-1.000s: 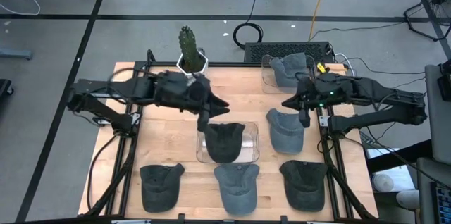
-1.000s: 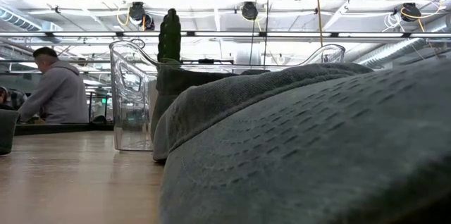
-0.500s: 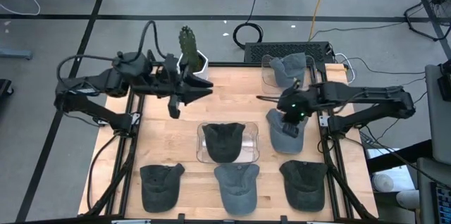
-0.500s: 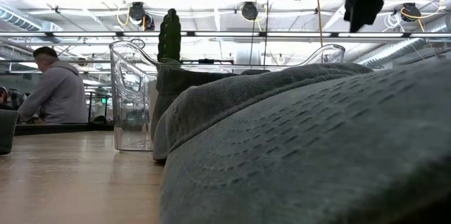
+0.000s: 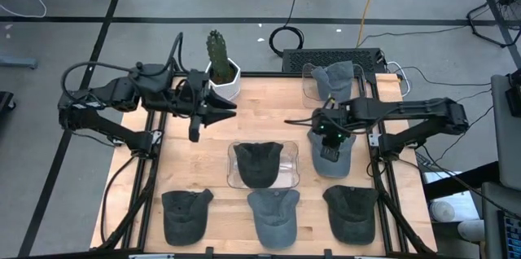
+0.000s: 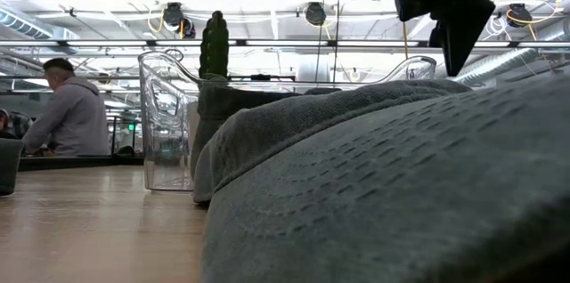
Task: Pick & Place hat
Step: Put the right gray cap into the top transparent bin
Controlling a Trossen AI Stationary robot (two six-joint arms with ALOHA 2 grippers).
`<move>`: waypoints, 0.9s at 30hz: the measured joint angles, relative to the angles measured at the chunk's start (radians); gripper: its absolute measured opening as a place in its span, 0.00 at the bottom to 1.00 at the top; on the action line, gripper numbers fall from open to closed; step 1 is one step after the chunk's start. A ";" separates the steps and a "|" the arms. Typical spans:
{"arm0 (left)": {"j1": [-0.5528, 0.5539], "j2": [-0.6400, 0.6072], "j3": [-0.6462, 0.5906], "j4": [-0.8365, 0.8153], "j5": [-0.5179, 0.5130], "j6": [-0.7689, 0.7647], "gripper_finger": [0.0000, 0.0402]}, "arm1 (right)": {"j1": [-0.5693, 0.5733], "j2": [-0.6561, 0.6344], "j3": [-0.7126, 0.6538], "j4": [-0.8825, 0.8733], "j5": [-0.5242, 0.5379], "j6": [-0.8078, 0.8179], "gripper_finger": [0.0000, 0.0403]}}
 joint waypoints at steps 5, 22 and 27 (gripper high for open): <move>0.009 0.000 0.000 0.004 -0.002 0.002 0.28 | -0.001 0.014 -0.003 -0.001 -0.011 -0.084 0.34; 0.128 0.000 0.000 0.031 -0.089 -0.029 0.28 | -0.046 -0.117 -0.307 0.121 -0.055 -0.206 0.37; 0.137 0.009 0.000 0.032 -0.138 -0.064 0.28 | -0.046 -0.118 -0.387 0.213 -0.106 -0.204 0.42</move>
